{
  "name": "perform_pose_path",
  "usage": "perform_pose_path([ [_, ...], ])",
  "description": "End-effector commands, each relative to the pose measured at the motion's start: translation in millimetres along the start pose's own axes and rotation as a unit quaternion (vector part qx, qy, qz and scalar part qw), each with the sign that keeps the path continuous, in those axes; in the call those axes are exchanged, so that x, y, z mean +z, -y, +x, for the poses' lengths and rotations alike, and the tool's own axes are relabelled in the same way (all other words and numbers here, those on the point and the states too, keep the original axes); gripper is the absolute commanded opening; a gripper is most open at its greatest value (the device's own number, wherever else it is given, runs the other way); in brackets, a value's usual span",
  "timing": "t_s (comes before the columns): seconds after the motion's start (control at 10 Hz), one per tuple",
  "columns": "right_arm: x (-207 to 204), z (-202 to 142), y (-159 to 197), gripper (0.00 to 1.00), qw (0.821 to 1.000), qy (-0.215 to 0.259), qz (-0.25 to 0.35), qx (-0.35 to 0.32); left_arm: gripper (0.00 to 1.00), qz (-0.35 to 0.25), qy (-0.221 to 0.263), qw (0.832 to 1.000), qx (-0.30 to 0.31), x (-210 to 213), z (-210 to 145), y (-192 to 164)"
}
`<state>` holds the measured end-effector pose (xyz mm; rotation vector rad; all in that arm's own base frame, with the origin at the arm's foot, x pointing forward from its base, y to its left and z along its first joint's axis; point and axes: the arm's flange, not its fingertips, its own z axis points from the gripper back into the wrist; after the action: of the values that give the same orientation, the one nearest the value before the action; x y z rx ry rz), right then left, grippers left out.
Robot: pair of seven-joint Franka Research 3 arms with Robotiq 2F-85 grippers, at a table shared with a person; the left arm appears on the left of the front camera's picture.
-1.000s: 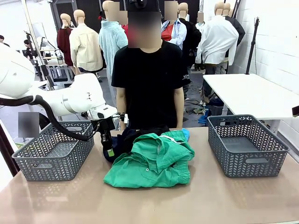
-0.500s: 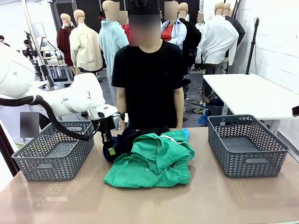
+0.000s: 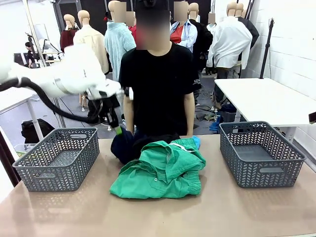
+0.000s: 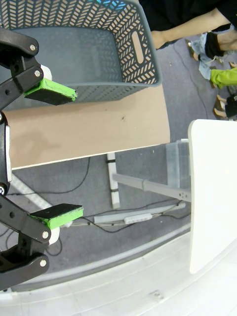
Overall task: Sort the tops and bottoms.
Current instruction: Lift clothes from the center of the table with your left hand.
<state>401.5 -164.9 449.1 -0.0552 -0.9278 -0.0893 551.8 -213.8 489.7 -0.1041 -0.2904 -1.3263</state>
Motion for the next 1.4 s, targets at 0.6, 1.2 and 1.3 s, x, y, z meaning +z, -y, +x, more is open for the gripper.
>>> perform_pose_path([
  [0.6,2,1,-2,1.00,1.000,-0.002,-0.001,0.003,0.00,0.271,0.075,0.959,0.028,294,155,85],
  [1.2,2,1,-2,1.00,1.000,-0.002,-0.001,0.003,0.00,0.370,0.188,0.908,0.063,416,230,206],
  [1.3,2,1,-2,1.00,1.000,-0.002,-0.001,0.003,0.00,0.374,0.201,0.903,0.060,424,229,221],
])
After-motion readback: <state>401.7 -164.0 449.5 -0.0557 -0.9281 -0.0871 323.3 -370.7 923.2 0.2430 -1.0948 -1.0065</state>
